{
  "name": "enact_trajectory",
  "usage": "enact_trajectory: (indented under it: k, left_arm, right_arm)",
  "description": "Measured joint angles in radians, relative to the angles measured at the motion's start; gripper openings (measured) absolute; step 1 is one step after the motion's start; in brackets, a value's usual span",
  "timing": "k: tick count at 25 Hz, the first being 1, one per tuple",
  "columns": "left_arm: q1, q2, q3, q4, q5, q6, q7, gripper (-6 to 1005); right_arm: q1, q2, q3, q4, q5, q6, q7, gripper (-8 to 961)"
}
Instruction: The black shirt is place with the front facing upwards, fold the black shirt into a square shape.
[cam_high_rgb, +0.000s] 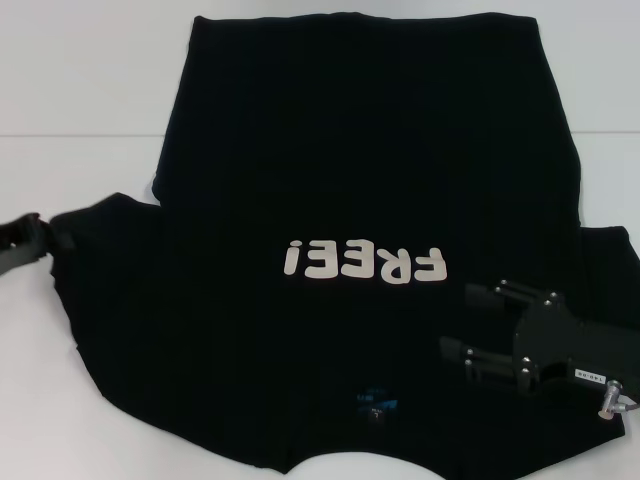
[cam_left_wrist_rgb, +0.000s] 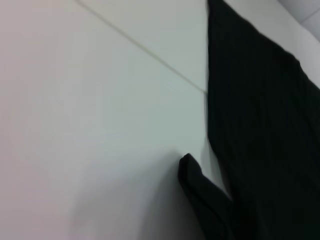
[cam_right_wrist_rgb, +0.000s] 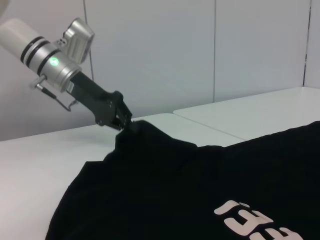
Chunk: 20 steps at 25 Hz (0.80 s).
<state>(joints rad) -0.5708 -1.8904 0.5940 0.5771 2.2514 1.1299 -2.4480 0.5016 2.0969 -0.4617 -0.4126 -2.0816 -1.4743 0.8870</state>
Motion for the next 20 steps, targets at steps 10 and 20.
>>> enact_trajectory:
  k: [10, 20]
  left_arm:
    - [-0.031, 0.03, -0.009, 0.024, 0.003, 0.057, -0.013, 36]
    - [-0.045, 0.04, -0.014, 0.051, 0.001, 0.101, -0.036, 37]
  right_arm:
    - [0.009, 0.0, -0.007, 0.0, 0.0, 0.0, 0.0, 806]
    - [0.012, 0.0, -0.006, 0.0, 0.0, 0.0, 0.003, 806]
